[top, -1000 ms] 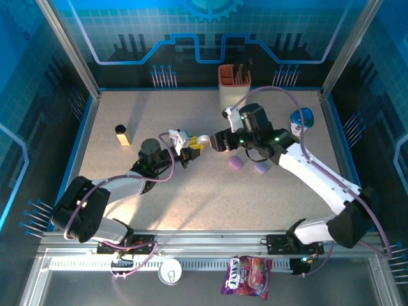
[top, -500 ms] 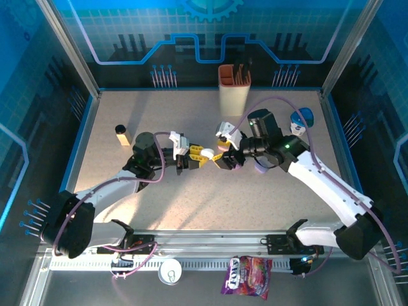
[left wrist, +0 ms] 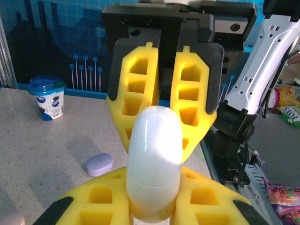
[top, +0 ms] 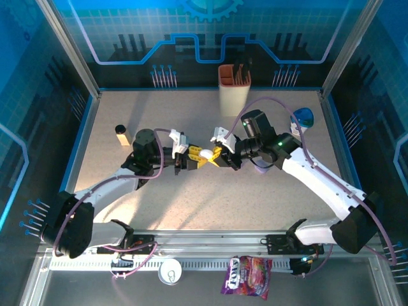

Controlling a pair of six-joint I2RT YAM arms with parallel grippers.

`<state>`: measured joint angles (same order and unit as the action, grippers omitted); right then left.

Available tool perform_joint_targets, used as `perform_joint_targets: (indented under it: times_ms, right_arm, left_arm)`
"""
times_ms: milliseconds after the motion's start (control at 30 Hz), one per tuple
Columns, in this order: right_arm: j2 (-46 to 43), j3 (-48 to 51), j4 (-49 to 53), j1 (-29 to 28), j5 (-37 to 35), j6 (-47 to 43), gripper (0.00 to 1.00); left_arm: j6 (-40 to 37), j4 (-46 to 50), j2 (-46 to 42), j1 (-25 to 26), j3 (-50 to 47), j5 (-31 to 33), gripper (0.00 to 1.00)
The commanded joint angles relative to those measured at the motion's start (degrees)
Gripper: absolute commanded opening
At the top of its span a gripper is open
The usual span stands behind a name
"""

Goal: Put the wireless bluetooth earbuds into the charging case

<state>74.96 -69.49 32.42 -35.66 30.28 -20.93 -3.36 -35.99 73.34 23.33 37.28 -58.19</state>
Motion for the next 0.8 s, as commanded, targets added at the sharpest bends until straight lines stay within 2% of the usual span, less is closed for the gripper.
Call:
perform_joint_targets:
  times_ms: [0, 133, 200, 433, 533, 600, 700, 767]
  right_arm:
    - [-0.73, 0.65, -3.65, -0.42, 0.6, 0.05, 0.05]
    - [-0.34, 0.88, -3.75, -0.45, 0.87, 0.27, 0.02]
    - [-0.53, 1.42, -4.57, -0.31, 0.18, 0.52, 0.01]
    - [-2.22, 6.14, -9.28, 2.08, -1.53, 5.19, 0.01]
    - [-3.78, 9.72, -13.46, 4.05, -1.59, 9.33, 0.01]
    - [-4.86, 12.28, -16.57, 5.37, -1.44, 12.42, 0.01]
    - [-5.76, 16.23, -21.2, 7.94, -3.63, 20.07, 0.0]
    - [-5.63, 18.33, -22.38, 9.62, -6.09, 25.35, 0.0]
  left_arm:
    - [-1.08, 2.11, 0.4, 0.71, 2.19, -3.64, 0.0]
    - [-0.73, 1.72, 0.31, 0.75, 2.14, -3.43, 0.0]
    - [-0.61, 1.67, 0.31, 0.75, 2.02, -3.08, 0.06]
    - [0.18, -1.22, 0.31, 0.74, 0.19, 0.71, 0.58]
    - [0.46, -1.41, -0.11, 0.75, -1.05, 2.24, 0.76]
    - [0.46, -1.59, -0.69, 0.75, -2.25, 3.9, 0.84]
    - [-0.94, -0.47, -2.38, 0.74, -4.33, 9.87, 0.98]
    - [-3.3, 1.61, -3.75, 0.74, -5.56, 14.67, 0.99]
